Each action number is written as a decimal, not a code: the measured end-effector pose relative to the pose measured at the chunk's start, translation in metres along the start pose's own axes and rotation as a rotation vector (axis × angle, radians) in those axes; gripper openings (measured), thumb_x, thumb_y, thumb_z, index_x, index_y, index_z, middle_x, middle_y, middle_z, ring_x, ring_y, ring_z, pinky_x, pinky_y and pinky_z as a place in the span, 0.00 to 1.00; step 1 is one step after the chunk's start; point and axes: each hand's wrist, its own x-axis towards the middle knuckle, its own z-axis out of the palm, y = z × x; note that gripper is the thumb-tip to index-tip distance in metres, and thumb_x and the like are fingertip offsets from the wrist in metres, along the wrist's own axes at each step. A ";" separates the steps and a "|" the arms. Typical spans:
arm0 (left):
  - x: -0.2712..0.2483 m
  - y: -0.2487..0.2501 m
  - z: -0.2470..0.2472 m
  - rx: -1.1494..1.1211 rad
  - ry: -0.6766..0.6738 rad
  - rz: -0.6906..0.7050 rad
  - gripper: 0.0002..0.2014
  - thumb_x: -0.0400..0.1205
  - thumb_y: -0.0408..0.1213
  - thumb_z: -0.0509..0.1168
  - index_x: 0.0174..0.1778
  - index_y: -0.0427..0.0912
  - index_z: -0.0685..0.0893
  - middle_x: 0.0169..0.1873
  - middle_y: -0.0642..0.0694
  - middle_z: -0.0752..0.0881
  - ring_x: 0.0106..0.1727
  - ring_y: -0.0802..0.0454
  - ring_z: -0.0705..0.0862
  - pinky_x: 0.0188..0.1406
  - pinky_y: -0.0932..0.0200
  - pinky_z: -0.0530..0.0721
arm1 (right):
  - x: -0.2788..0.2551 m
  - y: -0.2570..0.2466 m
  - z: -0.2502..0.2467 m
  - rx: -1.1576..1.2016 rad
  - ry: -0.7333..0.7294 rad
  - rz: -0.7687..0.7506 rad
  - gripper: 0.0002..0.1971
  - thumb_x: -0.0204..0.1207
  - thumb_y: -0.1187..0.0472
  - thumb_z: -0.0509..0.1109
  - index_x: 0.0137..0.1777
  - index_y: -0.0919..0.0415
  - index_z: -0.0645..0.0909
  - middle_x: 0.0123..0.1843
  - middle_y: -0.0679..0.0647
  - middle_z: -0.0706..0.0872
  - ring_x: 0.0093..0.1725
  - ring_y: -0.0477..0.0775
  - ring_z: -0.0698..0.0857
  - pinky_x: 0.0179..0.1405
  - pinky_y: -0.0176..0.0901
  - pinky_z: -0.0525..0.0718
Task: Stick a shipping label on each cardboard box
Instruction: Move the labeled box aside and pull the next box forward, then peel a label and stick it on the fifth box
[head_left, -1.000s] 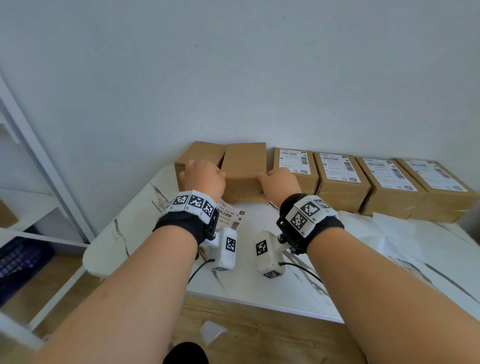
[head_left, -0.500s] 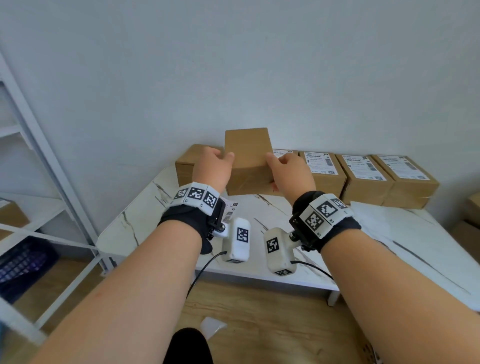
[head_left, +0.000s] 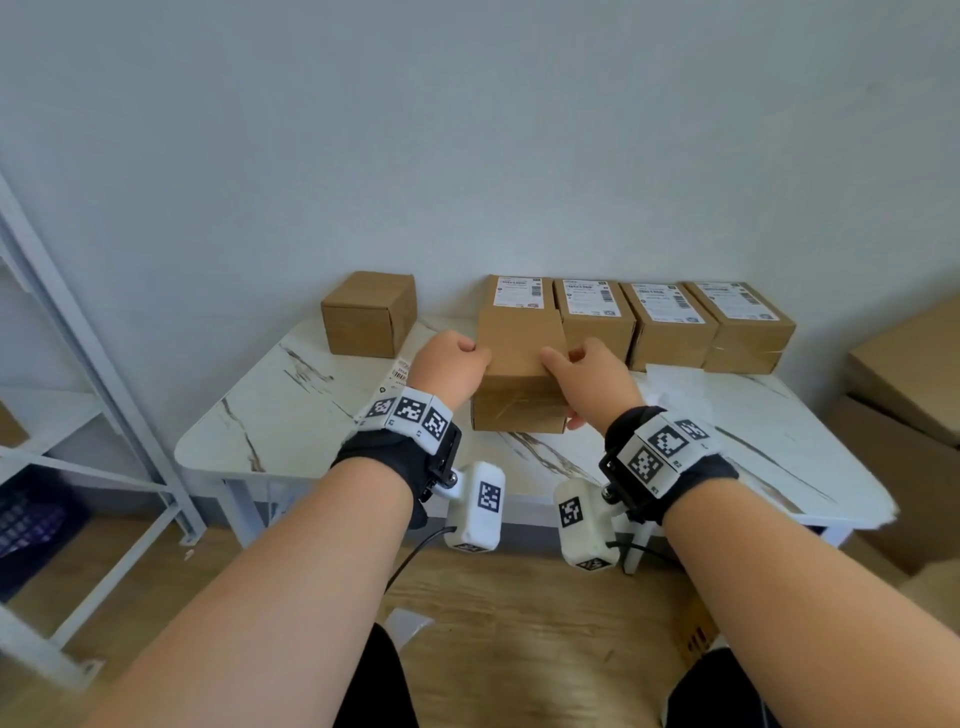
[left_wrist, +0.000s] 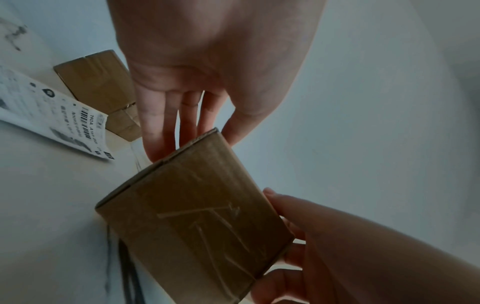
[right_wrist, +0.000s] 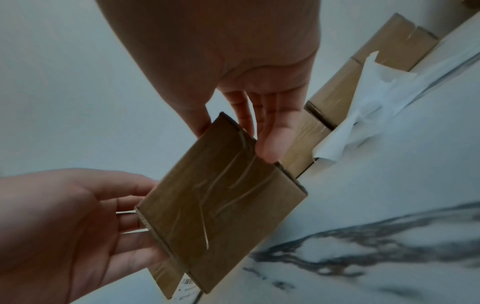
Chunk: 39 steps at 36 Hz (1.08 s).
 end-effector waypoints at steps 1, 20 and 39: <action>0.001 -0.002 0.002 0.011 -0.016 0.001 0.14 0.80 0.39 0.62 0.29 0.53 0.70 0.39 0.44 0.77 0.39 0.46 0.79 0.54 0.39 0.86 | 0.000 0.001 0.000 -0.011 -0.002 0.005 0.23 0.80 0.41 0.61 0.64 0.60 0.72 0.50 0.54 0.84 0.37 0.58 0.89 0.37 0.54 0.91; 0.030 -0.067 -0.053 0.480 0.050 -0.125 0.14 0.83 0.32 0.58 0.55 0.38 0.88 0.54 0.41 0.88 0.47 0.43 0.83 0.41 0.56 0.77 | 0.006 -0.033 0.028 0.045 0.127 -0.263 0.12 0.81 0.58 0.64 0.62 0.58 0.78 0.61 0.56 0.80 0.48 0.50 0.80 0.44 0.41 0.76; 0.039 -0.109 -0.051 0.529 0.082 -0.211 0.09 0.77 0.33 0.71 0.52 0.37 0.82 0.49 0.41 0.86 0.49 0.43 0.84 0.40 0.56 0.77 | 0.010 -0.046 0.064 -0.042 0.095 -0.266 0.08 0.79 0.59 0.60 0.48 0.54 0.81 0.43 0.52 0.86 0.44 0.56 0.85 0.42 0.46 0.83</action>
